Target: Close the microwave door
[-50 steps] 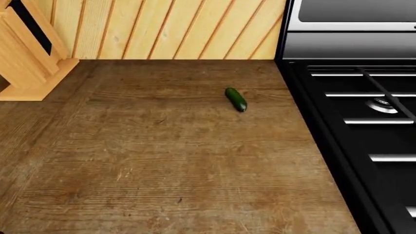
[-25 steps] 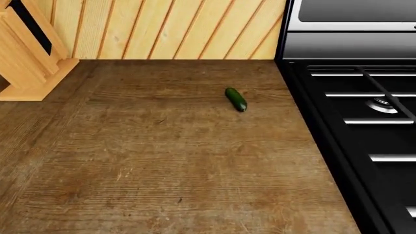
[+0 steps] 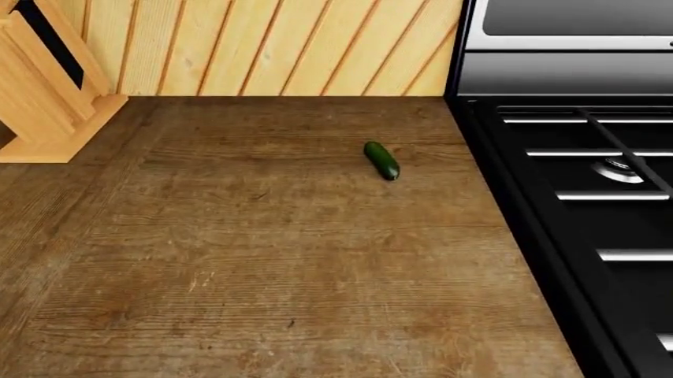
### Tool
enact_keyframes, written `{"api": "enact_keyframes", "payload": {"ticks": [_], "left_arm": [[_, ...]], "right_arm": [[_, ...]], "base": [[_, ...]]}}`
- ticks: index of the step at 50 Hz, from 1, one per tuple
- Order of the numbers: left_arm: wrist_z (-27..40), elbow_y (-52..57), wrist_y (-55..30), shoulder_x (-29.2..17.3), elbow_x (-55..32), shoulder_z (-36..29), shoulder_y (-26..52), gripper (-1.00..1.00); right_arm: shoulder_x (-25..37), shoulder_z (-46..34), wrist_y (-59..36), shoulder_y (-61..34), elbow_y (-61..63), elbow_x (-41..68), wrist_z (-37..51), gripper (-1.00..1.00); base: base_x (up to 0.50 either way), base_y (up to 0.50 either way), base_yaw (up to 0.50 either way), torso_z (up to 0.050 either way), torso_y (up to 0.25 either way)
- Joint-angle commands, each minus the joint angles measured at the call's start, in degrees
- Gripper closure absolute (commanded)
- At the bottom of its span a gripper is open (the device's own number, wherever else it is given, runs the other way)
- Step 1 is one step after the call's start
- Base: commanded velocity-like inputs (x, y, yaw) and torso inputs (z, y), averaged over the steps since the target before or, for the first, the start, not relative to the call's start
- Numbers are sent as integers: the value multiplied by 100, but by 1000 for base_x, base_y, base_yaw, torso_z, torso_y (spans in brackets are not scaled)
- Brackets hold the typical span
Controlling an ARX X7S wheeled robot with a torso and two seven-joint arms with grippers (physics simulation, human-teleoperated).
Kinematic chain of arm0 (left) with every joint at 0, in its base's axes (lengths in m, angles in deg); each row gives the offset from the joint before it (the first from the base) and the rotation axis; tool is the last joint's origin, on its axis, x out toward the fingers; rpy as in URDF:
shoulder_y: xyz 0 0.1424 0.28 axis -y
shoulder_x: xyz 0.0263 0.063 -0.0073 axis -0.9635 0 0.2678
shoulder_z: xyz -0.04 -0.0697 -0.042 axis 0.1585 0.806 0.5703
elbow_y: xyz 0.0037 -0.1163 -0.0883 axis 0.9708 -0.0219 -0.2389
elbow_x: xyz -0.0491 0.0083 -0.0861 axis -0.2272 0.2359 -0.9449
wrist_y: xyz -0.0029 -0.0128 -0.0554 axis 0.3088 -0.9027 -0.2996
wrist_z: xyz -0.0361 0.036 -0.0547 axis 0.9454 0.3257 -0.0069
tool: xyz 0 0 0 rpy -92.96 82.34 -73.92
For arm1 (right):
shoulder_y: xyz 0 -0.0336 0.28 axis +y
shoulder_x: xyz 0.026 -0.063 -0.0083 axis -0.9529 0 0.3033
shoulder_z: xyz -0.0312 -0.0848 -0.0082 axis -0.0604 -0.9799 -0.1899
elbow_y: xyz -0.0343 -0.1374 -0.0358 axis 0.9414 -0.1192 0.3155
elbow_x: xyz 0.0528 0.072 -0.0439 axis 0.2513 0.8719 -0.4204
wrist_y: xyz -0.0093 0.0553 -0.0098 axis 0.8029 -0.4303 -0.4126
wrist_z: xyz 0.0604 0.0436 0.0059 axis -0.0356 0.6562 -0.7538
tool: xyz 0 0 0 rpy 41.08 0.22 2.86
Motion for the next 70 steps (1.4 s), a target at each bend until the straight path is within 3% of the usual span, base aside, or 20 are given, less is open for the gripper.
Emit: {"api": "enact_keyframes", "payload": {"ticks": [1, 40, 46, 70], "left_arm": [[-46, -6, -27, 31, 48, 5, -14, -100], [18, 13, 18, -9, -3, -47, -19, -100], [-191, 36, -108, 146, 194, 20, -76, -100], [-285, 56, -166, 225, 269, 49, -120, -100]], "right_arm": [[-58, -59, -14, -53, -318, -449, -347, -100], [288, 217, -298, -201, -609, -1144, -1066, -100], [226, 370, -454, -225, -651, -1440, -1302, -100], [-405, 1388, -1241, -257, -1073, -3928, -3035, -100]], "base": [[0, 0, 0, 0, 0], [0, 0, 0, 0, 0], [0, 0, 0, 0, 0], [0, 0, 0, 0, 0]]}}
